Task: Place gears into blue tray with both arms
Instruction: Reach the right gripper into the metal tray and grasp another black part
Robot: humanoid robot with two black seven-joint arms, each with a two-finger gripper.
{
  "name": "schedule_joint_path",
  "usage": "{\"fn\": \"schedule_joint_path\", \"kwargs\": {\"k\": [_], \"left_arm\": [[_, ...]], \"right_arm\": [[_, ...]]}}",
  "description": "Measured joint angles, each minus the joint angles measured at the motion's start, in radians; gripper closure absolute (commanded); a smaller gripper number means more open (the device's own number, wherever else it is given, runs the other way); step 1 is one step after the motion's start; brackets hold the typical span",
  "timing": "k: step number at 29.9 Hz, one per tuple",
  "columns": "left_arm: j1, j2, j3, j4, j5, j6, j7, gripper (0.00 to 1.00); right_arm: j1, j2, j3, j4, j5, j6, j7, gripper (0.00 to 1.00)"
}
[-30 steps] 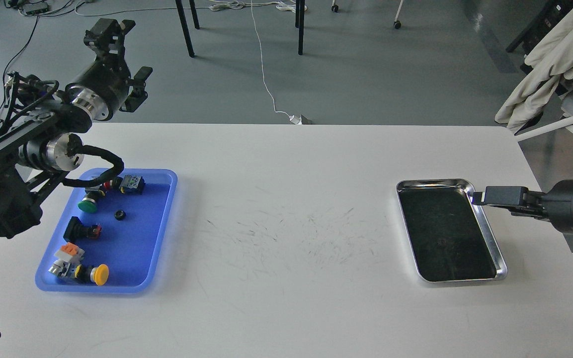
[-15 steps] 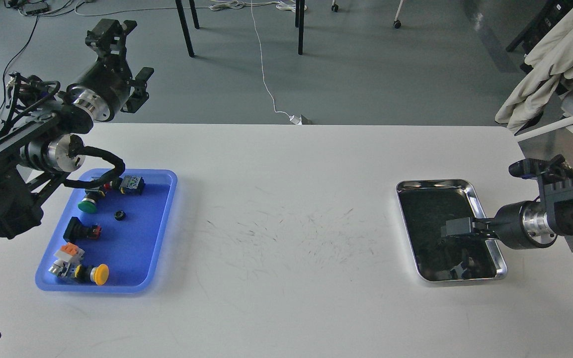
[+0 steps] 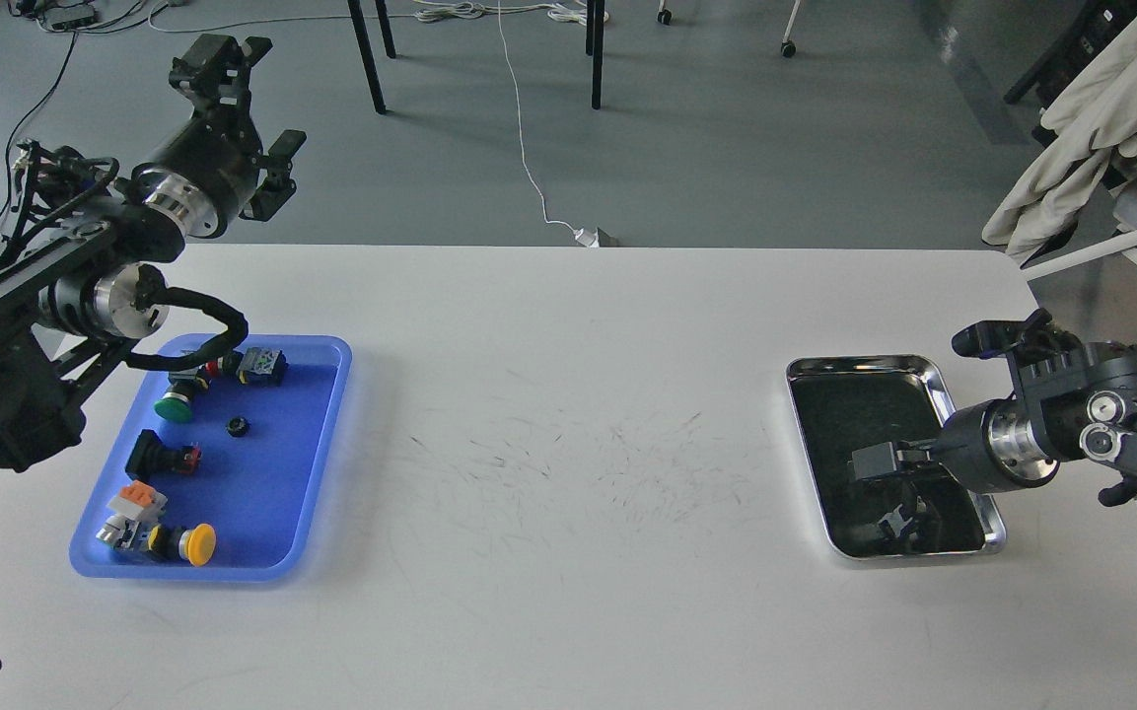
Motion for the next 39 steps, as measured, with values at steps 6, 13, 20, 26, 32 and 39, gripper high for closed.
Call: {"fn": "schedule_joint_path", "kwargs": {"k": [6, 13, 20, 26, 32, 39], "left_arm": [[0.0, 0.001, 0.0, -0.001, -0.001, 0.0, 0.0, 0.02], [0.0, 0.002, 0.0, -0.001, -0.001, 0.0, 0.0, 0.02], [0.0, 0.002, 0.0, -0.002, -0.001, 0.001, 0.0, 0.02], [0.0, 0.005, 0.0, -0.003, -0.001, 0.001, 0.0, 0.02], [0.0, 0.006, 0.0, -0.003, -0.001, 0.001, 0.0, 0.02], [0.0, 0.005, 0.0, -0.002, 0.0, 0.001, 0.0, 0.02]], "right_arm": [[0.032, 0.036, -0.048, -0.018, 0.0, 0.0, 0.006, 0.48], [0.08, 0.049, -0.111, -0.024, 0.0, 0.0, 0.009, 0.87], [0.099, 0.052, -0.142, -0.027, -0.001, 0.0, 0.012, 0.9], [0.103, 0.053, -0.144, -0.032, -0.002, 0.0, 0.012, 0.96], [0.129, 0.044, -0.144, -0.024, 0.002, 0.0, 0.014, 0.92], [0.138, 0.04, -0.143, -0.02, 0.005, 0.0, 0.014, 0.87]]}}
